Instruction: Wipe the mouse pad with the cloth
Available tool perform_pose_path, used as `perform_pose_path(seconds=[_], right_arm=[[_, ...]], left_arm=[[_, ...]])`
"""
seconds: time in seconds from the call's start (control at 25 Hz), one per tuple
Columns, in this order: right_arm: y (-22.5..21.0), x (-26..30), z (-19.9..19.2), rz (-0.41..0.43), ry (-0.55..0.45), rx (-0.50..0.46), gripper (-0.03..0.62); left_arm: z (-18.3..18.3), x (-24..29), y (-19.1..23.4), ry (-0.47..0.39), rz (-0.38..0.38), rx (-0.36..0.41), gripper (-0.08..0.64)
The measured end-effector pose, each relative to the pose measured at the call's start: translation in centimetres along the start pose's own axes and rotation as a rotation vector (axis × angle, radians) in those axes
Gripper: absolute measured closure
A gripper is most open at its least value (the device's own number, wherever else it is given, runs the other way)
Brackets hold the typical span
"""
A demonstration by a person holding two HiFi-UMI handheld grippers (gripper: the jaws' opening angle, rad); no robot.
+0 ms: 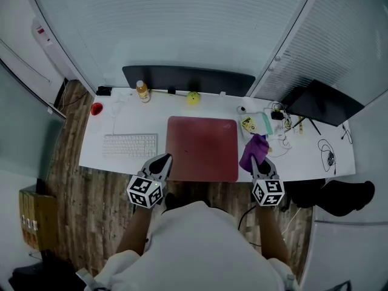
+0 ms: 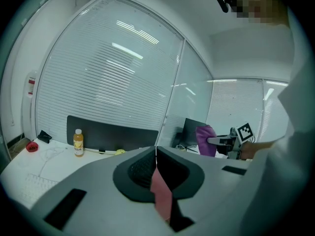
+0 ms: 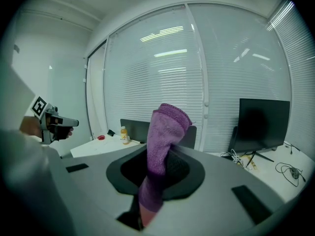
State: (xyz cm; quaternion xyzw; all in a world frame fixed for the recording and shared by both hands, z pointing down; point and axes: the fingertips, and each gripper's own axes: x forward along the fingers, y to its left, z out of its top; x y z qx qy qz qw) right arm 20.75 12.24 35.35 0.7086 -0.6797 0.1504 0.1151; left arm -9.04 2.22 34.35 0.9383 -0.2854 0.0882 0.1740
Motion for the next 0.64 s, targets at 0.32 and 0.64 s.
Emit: perform_pose_path(seconds=[0.32, 0.64], right_arm=[[0.5, 0.23, 0.09, 0.007, -0.006, 0.008, 0.518], [0.75, 0.46, 0.65, 0.003, -0.021, 0.025, 0.518]], left_arm=[[-0.03, -0.14, 0.55, 0.005, 0.005, 0.0, 0.54], [-0.15, -0.03, 0.76, 0.015, -0.005, -0.005, 0.54]])
